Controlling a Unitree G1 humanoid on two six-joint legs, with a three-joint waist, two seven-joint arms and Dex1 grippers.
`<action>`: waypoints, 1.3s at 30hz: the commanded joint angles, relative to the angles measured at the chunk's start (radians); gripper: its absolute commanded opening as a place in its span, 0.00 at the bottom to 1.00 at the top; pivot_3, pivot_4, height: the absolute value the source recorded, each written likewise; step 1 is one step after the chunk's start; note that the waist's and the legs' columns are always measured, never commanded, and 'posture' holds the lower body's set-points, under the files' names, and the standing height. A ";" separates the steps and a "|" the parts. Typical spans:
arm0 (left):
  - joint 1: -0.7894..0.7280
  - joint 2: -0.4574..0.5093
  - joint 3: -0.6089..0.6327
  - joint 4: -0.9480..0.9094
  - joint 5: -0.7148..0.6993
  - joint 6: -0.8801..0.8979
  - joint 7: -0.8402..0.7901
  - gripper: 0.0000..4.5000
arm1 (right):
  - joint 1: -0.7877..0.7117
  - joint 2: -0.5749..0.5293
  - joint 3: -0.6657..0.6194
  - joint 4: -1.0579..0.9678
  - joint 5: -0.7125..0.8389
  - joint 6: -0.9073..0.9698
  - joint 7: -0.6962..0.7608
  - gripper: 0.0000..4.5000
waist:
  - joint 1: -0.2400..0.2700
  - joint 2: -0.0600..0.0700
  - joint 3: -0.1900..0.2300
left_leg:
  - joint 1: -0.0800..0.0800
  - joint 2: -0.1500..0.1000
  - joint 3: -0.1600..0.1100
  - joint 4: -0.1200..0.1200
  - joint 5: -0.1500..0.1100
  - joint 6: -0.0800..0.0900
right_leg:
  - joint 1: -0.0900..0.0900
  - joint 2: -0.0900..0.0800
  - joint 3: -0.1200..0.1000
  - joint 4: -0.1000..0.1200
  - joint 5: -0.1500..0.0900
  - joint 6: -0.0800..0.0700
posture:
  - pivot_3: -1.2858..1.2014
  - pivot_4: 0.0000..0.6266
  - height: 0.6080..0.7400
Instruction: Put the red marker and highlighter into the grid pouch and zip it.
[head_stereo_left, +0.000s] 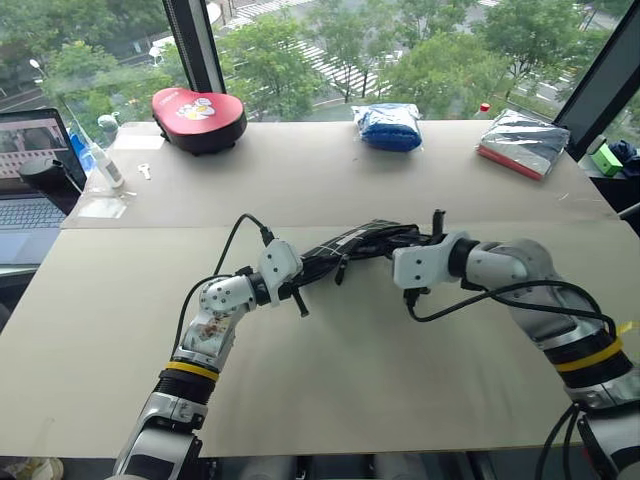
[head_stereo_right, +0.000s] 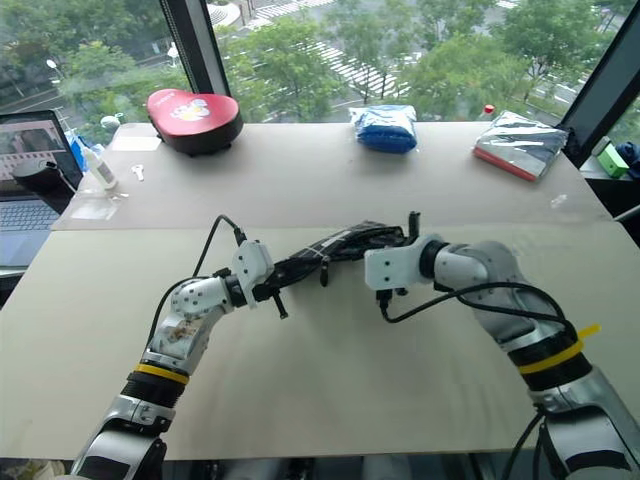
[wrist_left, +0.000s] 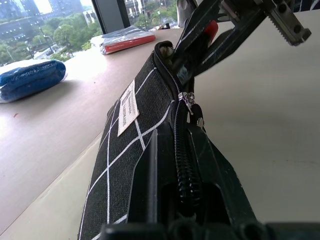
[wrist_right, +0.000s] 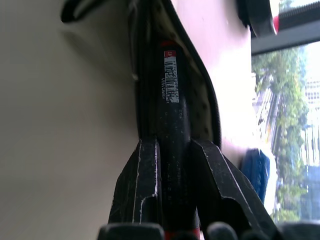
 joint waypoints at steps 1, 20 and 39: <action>-0.012 -0.006 0.001 -0.019 -0.006 -0.017 0.003 0.00 | -0.045 0.030 0.017 0.000 -0.018 -0.088 0.003 0.11 | 0.001 0.000 0.000 | 0.000 0.000 0.000 0.000 0.000 0.000 | 0.000 0.000 0.000 0.000 0.000 0.000 | 0.52 0.24 1.00; 0.001 -0.002 0.002 -0.038 -0.007 -0.010 0.017 0.00 | -0.096 0.032 -0.121 0.137 0.031 -0.163 -0.051 0.68 | 0.000 0.000 0.000 | 0.000 0.000 0.000 0.000 0.000 -0.001 | 0.000 0.000 0.000 0.000 0.000 0.000 | 0.52 0.24 1.00; -0.015 -0.008 0.001 -0.025 -0.007 -0.011 0.011 0.00 | -0.033 0.079 -0.330 -0.178 0.512 0.440 0.089 0.68 | 0.001 0.000 0.000 | 0.000 0.000 -0.001 -0.001 0.000 0.000 | 0.000 0.000 0.001 0.000 0.000 0.000 | 0.52 0.24 1.00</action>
